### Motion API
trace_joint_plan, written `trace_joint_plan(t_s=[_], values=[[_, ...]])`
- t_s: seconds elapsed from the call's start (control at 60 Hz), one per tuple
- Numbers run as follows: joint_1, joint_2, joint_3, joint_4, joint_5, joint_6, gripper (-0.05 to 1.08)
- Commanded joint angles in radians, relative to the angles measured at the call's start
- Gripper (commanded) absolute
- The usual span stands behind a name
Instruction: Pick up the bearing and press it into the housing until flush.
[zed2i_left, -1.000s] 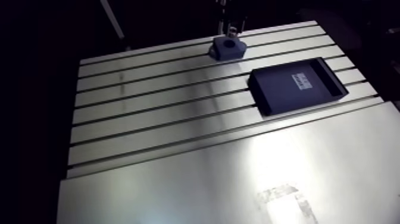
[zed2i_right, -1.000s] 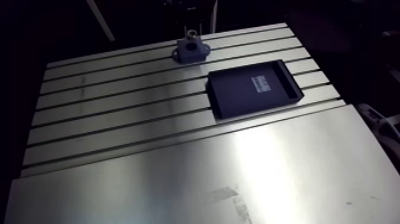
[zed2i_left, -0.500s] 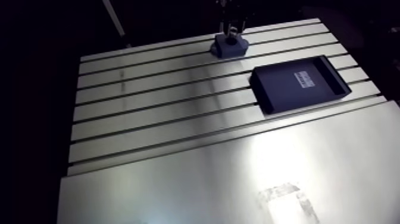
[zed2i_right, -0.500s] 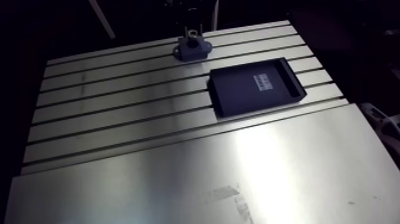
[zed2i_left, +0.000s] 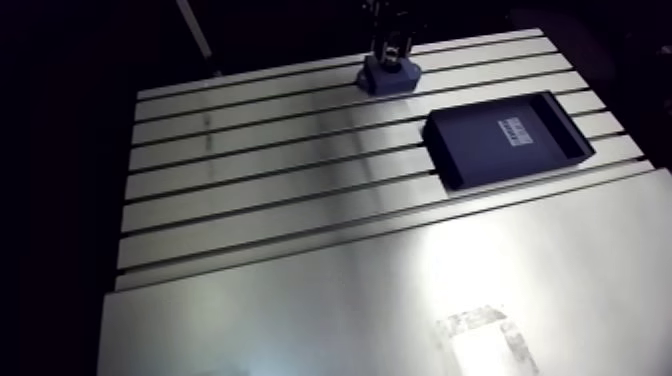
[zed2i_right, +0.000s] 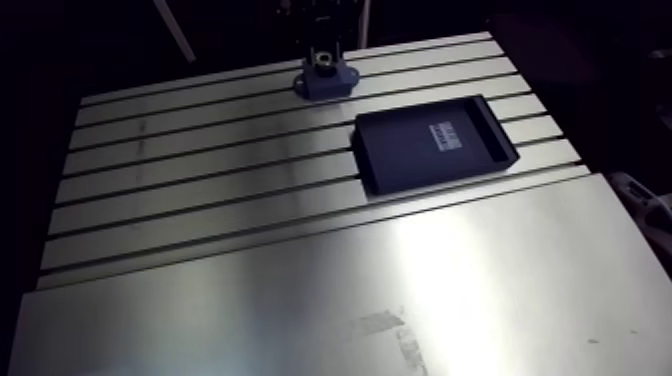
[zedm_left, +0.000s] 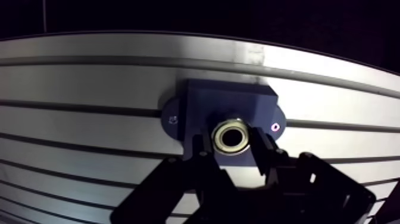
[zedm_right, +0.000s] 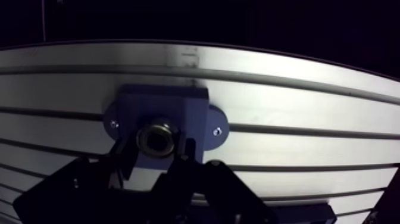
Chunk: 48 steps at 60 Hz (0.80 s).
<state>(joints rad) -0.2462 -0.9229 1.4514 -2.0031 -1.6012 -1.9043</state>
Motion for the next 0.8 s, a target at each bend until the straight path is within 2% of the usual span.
trace_joint_plan(t_s=[0.017,0.8], values=[[0.001,0.002,0.008,-0.003,-0.004,0.000,1.07],[-0.002,0.002,0.016,-0.004,-0.004,0.000,1.07]])
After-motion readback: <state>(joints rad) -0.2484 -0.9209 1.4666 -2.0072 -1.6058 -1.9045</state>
